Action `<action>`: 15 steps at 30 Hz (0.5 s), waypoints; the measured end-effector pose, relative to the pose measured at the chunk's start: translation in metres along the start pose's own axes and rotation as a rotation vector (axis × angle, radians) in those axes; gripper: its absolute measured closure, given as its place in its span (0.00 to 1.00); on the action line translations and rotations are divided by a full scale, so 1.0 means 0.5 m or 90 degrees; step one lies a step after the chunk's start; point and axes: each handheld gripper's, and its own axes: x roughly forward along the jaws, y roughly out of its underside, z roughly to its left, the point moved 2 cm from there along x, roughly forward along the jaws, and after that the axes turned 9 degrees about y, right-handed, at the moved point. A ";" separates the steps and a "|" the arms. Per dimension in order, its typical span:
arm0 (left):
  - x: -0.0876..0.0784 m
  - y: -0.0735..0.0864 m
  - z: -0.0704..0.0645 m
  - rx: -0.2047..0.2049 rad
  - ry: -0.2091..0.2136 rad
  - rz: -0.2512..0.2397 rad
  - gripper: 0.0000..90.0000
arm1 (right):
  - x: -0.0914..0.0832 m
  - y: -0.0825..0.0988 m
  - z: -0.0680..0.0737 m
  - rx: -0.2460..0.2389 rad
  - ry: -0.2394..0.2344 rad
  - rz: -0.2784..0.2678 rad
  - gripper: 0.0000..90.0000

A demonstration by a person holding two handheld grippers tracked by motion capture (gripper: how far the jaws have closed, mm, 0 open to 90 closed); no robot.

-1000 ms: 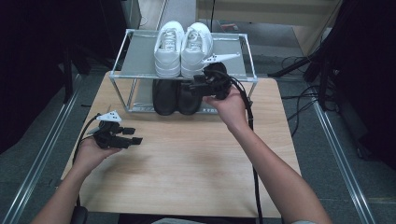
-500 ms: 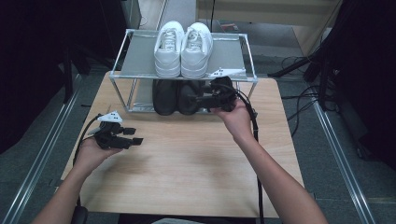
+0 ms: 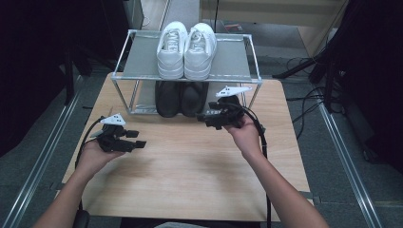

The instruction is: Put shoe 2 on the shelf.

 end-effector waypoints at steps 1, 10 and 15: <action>0.000 0.000 0.000 0.001 0.001 0.002 0.42 | -0.001 0.006 -0.001 0.000 0.000 0.002 0.31; 0.003 0.000 -0.002 0.003 0.000 0.003 0.42 | -0.017 0.065 -0.009 0.006 0.004 0.006 0.30; 0.002 0.000 -0.002 0.004 -0.001 0.003 0.42 | -0.029 0.087 -0.010 0.011 0.004 0.003 0.30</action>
